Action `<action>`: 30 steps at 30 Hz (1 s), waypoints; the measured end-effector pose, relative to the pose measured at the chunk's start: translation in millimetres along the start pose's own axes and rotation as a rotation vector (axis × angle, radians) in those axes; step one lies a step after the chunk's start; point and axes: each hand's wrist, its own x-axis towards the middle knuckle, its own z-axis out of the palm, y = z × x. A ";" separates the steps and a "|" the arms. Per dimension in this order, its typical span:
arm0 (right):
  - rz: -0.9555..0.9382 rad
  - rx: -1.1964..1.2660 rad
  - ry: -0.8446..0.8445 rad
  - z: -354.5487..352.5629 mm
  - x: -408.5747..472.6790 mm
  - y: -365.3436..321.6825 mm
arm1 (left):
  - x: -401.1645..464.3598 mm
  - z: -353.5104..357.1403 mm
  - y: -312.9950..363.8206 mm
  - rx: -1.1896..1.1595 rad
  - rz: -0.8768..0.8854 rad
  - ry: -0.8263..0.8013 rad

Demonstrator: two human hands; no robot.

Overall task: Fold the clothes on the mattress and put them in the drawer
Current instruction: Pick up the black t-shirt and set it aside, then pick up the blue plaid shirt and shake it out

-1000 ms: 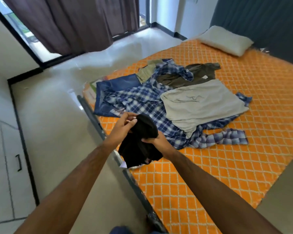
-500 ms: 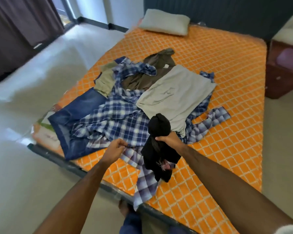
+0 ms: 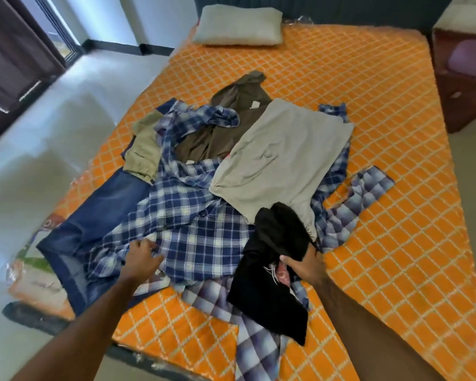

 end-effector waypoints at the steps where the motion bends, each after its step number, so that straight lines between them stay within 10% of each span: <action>1: 0.042 0.035 -0.007 9.0 7.3 8.8 | 13.4 2.3 -9.9 0.102 -0.011 -0.009; 13: 0.192 0.238 0.291 87.0 65.9 27.2 | 220.6 -33.9 -101.1 0.323 -0.237 0.096; 18: 0.209 0.416 0.317 86.9 68.7 9.7 | 309.5 -60.1 -130.4 0.006 -0.276 0.211; 30: 0.017 0.477 0.431 186.7 88.7 -127.2 | 344.1 -10.5 -33.1 -0.181 -0.064 0.228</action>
